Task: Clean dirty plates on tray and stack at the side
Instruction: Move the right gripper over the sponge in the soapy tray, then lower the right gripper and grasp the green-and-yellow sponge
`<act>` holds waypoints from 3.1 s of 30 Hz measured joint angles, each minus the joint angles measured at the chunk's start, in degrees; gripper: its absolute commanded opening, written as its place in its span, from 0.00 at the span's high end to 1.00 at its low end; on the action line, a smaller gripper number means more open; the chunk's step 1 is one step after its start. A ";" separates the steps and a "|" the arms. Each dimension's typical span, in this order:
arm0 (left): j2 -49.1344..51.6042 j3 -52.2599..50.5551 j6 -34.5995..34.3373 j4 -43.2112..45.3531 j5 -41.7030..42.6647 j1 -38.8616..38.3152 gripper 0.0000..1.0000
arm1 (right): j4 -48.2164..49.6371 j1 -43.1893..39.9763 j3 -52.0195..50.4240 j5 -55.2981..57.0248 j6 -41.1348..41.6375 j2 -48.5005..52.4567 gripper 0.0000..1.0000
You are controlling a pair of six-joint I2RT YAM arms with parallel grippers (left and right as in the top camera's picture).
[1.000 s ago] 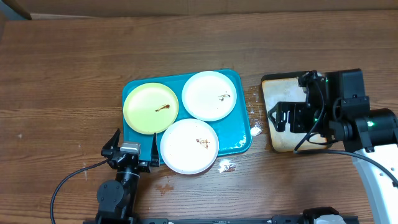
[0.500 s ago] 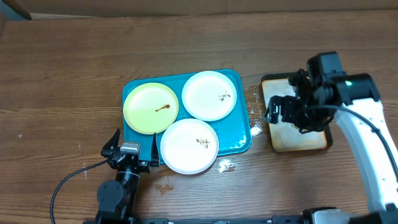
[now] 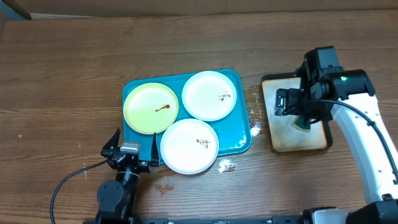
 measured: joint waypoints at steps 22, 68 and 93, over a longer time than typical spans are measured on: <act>0.00 0.00 0.00 0.00 0.00 0.00 0.00 | 1.18 -9.70 0.33 0.20 4.72 5.81 0.00; 0.00 0.00 0.00 0.00 0.00 0.00 0.00 | 8.94 -12.79 0.35 -0.44 13.16 21.29 0.16; 0.00 0.00 0.00 -0.02 0.00 0.00 0.00 | 16.68 -12.79 -1.31 -0.15 14.99 27.26 0.67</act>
